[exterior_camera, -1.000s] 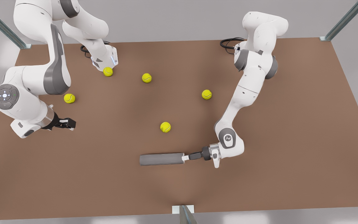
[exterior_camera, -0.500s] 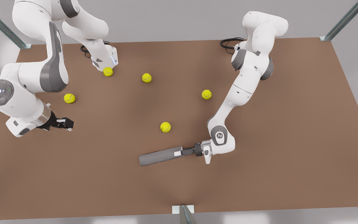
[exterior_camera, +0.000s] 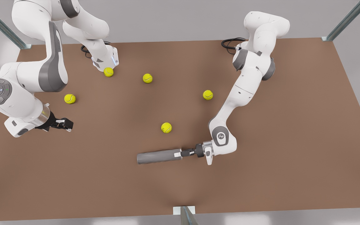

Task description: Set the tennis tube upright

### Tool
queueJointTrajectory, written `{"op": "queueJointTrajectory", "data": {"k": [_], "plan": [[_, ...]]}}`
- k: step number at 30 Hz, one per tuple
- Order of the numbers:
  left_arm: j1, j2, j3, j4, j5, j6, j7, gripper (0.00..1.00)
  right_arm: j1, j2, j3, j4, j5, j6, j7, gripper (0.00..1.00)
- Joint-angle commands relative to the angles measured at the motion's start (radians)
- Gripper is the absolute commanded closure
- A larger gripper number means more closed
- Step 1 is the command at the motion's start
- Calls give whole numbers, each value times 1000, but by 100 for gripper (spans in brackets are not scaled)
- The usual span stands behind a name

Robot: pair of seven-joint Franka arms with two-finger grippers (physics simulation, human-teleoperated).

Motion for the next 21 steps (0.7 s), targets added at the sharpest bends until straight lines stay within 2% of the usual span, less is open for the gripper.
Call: {"op": "queueJointTrajectory", "data": {"k": [1,5,14,18,21], "plan": [[1,-2,-2,0,1,-2,-9,70,5,-1,2,0,-1,0,8,0],[1,-3,0,0,1,-2,-12,78,23,0,6,0,-8,28,8,0],[1,-61,32,0,12,-2,-49,79,25,0,6,7,-7,42,2,0],[0,-115,72,0,255,4,-164,79,23,0,5,5,-7,43,2,0],[3,-172,75,0,512,3,-311,79,22,0,6,7,-7,43,1,0]]}}
